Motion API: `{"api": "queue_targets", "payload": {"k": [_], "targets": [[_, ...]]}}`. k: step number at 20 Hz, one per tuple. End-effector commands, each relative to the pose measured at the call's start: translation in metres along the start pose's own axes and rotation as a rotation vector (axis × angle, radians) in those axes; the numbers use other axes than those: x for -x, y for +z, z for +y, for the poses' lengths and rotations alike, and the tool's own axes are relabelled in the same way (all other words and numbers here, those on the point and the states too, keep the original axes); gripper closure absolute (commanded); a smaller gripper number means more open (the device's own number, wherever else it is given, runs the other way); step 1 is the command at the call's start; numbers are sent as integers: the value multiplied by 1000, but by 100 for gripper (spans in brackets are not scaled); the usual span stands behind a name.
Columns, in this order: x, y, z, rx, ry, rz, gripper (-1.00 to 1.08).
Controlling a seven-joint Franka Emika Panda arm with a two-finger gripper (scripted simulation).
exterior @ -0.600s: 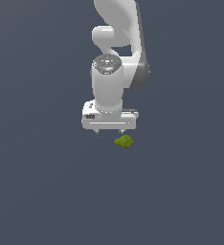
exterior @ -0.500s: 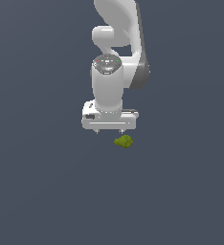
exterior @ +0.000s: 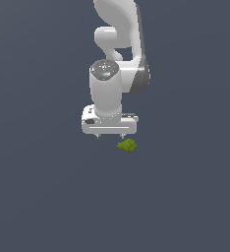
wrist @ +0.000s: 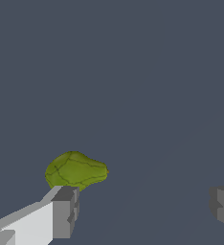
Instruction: Pick up the object and move it to a goal position.
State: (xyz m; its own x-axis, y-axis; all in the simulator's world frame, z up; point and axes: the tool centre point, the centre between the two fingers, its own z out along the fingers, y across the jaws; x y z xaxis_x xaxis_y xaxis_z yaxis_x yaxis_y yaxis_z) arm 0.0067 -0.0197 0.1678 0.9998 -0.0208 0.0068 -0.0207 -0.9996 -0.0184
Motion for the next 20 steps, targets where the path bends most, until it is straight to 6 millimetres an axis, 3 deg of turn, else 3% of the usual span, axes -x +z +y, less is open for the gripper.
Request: {"api": "queue_targets", "payload": {"k": [1,10,20], "targets": [[0,1,1,-2,0,-1,-92],[2,5,-4,2,-61,-2,-92],[9,23,-20,11,-284,-7,-92]]}}
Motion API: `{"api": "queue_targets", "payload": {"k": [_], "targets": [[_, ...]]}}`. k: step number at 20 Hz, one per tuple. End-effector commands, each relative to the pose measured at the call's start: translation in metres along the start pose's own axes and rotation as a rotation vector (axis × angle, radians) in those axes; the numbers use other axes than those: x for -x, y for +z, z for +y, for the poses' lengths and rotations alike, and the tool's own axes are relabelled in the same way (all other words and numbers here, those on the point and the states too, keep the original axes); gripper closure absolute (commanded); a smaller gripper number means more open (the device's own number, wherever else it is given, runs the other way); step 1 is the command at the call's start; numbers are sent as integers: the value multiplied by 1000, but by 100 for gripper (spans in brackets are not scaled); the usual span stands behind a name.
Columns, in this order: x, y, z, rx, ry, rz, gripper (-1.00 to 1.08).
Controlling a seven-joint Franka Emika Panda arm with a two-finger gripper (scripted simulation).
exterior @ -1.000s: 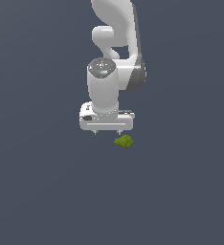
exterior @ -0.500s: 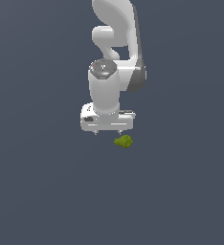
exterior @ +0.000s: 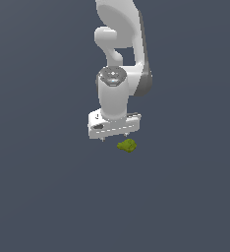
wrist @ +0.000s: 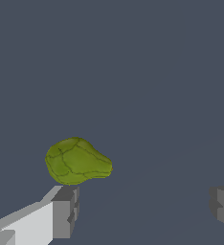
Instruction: Pick up the object and move it to a goal position.
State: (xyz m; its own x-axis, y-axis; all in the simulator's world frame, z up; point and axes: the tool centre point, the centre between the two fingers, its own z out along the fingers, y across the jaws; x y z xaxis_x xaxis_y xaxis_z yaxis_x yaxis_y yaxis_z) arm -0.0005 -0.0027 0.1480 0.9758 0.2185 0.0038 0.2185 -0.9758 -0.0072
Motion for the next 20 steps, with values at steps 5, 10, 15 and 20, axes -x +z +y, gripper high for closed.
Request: {"api": "queue_targets", "payload": {"k": [5,10,15,20], "targets": [[3,16,-17,6,-212,-5,-92],[7,29,-31,8,-385,-7,-92],[10,41,-46,8,-554,-8,-92],[13,49,-58,7,-685,-8,-92]]}}
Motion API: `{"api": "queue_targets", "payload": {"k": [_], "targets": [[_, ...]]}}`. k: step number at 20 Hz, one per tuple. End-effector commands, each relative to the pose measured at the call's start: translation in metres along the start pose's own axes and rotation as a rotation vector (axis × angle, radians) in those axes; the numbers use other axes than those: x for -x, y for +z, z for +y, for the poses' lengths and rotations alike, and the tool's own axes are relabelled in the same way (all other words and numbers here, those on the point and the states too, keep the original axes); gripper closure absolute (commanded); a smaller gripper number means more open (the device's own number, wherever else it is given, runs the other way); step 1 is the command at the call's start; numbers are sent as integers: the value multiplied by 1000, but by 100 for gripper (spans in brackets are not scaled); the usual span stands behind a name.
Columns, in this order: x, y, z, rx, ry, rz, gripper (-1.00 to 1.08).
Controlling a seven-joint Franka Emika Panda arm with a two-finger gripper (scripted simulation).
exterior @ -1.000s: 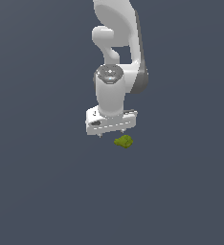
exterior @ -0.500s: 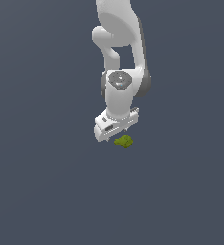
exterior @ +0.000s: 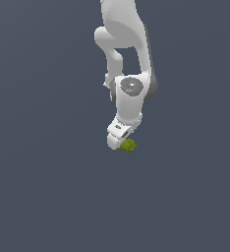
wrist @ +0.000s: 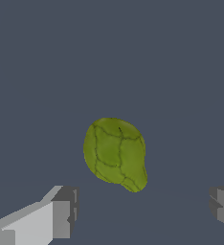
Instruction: Pick up the object and move it to a goal position.
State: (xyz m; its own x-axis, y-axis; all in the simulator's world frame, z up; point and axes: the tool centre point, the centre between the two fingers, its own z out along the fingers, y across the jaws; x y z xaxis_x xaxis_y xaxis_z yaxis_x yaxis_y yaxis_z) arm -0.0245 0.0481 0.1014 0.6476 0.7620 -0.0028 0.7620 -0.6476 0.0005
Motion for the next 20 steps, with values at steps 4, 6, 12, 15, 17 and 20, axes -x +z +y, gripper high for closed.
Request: {"api": "queue_targets", "payload": {"k": [4,6,12,15,17,20], "targets": [[-4,7,-10,0,-112,2,-92],[-5,8,-12,0,-137,2,-92],[-6,10,-15,0,-170,3,-92],[-6,12,-14,-1,-164,3,-92],[-6,16,-14,-1,-165,3,-92],[-6,26,-15,-1,-166,3,-92]]}}
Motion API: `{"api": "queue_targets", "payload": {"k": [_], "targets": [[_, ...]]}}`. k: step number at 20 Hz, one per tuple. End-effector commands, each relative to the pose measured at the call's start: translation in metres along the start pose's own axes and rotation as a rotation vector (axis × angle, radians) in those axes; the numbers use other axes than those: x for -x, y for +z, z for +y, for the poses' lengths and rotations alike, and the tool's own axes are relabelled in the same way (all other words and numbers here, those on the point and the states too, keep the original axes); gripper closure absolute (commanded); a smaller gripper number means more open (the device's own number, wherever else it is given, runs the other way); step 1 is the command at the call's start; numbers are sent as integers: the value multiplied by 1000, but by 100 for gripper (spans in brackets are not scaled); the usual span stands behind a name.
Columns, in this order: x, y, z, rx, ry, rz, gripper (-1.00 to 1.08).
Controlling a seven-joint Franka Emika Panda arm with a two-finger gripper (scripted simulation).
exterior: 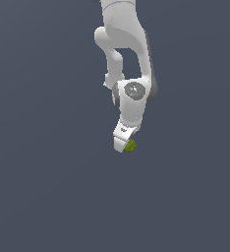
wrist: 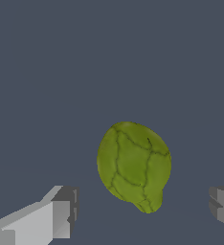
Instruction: Pick up the object and move it to a goal position.
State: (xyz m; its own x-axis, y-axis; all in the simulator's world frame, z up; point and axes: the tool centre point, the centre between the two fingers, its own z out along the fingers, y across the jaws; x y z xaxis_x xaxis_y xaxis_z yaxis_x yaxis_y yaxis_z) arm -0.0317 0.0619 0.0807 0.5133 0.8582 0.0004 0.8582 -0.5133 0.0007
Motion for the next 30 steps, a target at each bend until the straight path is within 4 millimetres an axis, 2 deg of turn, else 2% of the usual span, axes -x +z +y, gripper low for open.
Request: {"api": "queue_targets", "payload": {"k": [1,6,11,12,24,30], "targets": [[0,11,-1,-1,-1,-1,-92],[0,33,-1,-1,-4,0,-92],[0,40,0,-1,-4,0,-92],[0,40,0,-1,-4,0,108],[0,38,1,3,-6,2,108],[-5,26,15,33,-30,34,108]]}}
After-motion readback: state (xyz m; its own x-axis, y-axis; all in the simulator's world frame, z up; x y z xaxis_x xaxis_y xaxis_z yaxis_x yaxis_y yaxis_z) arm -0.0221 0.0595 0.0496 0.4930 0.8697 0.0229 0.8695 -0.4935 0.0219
